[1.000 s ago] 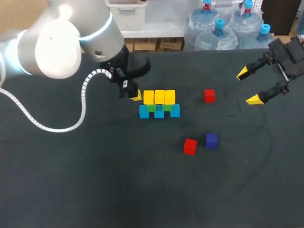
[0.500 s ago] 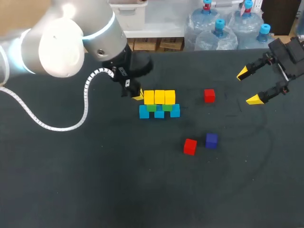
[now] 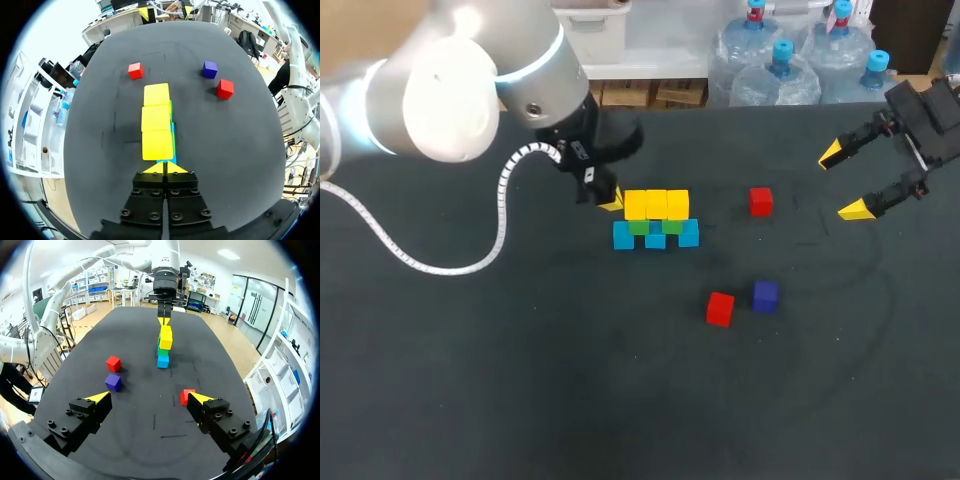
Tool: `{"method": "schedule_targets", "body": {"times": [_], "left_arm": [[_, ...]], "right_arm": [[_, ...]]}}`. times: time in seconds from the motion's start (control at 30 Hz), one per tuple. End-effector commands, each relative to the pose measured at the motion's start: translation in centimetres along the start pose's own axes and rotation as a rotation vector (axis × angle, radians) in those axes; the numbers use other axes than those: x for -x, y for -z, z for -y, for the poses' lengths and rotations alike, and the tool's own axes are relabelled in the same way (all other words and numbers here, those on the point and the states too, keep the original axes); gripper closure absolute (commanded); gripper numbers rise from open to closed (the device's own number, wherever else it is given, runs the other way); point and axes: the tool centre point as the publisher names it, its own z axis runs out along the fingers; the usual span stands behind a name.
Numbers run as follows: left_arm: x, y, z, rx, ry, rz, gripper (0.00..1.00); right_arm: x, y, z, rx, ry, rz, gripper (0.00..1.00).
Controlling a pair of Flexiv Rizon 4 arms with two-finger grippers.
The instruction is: Place the blue cubes, place green cubes on the blue cubes, place the yellow cubes on the green cubes, then place the red cubes on the yellow cubes, and place purple cube on the red cubes.
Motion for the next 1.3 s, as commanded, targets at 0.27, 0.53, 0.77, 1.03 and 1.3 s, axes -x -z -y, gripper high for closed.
{"method": "schedule_targets", "body": {"times": [0.27,0.53,0.77,1.03,1.3], "left_arm": [[-0.8,1.4,0.9,0.017,0.014,-0.012,1.0],[-1.6,3.8,1.5,0.064,-0.027,0.013,1.0],[-3.0,4.9,2.0,0.087,-0.06,0.05,1.0],[-5.4,7.2,3.1,0.132,-0.105,0.11,0.26],[-8.6,8.6,4.1,0.128,-0.1,0.089,0.0]], "right_arm": [[0.0,-0.1,0.0,-0.001,0.001,0.001,0.0],[0.0,-0.1,0.0,-0.001,0.001,0.001,0.0],[0.0,-0.1,0.0,-0.001,0.001,0.001,0.0],[0.0,-0.1,0.0,-0.001,0.001,0.001,0.0],[0.0,-0.1,0.0,-0.001,0.001,0.001,0.0]]}}
